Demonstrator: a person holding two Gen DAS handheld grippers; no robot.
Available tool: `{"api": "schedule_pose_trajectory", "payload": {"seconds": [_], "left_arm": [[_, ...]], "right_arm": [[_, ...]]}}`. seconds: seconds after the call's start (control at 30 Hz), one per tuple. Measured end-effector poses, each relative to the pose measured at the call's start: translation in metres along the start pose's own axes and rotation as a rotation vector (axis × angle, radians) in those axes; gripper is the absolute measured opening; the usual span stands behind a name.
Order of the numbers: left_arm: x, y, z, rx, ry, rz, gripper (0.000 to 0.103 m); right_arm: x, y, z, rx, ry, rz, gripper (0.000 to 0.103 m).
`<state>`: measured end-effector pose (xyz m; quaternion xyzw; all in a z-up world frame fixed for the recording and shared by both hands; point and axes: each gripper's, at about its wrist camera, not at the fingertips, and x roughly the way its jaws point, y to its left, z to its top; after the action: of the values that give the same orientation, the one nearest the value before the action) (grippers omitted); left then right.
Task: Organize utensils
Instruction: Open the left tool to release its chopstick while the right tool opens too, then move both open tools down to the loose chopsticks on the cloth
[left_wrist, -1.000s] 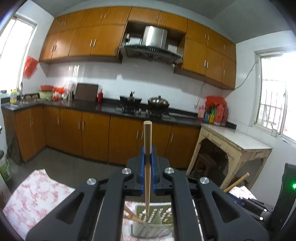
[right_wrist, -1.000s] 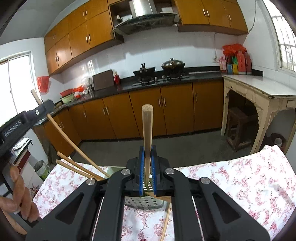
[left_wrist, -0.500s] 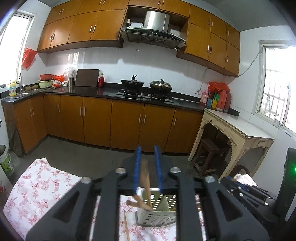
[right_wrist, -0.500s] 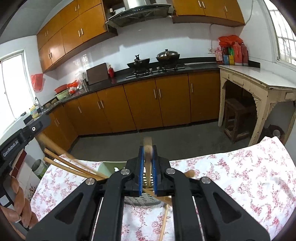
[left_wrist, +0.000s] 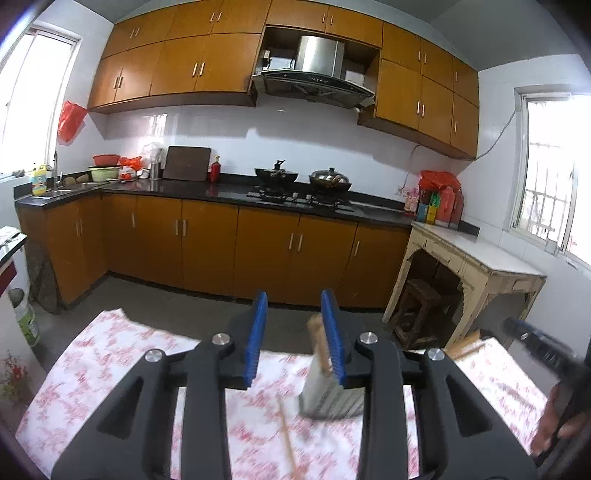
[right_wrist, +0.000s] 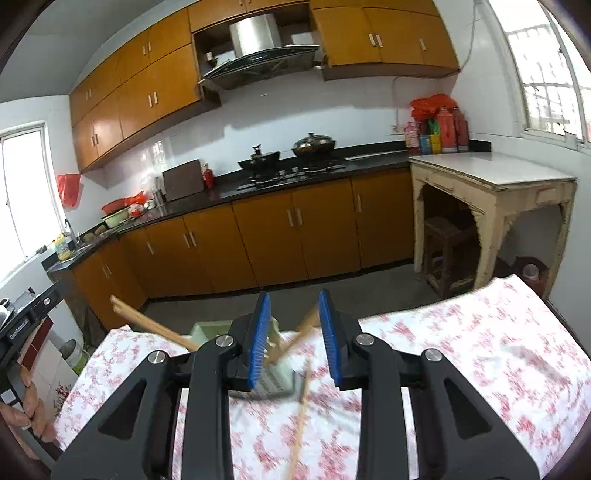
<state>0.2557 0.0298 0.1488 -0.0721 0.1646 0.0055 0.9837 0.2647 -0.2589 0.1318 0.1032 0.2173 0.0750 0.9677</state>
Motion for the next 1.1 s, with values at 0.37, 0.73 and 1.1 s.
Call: {"api": "schedule_pose_trajectory", "payload": {"seconds": [0.37, 0.73, 1.1], "left_arm": [[0.017, 0.038, -0.116, 0.019, 0.221, 0.071, 0.036], [0.044, 0.04, -0.177, -0.043, 0.374, 0.045, 0.043], [0.056, 0.032, -0.191, -0.045, 0.421, 0.023, 0.043]], "right_arm": [[0.041, -0.043, -0.111, 0.072, 0.241, -0.098, 0.029], [0.097, 0.015, -0.185, -0.02, 0.432, 0.025, 0.029], [0.116, 0.02, -0.201, -0.089, 0.455, -0.052, 0.008]]}}
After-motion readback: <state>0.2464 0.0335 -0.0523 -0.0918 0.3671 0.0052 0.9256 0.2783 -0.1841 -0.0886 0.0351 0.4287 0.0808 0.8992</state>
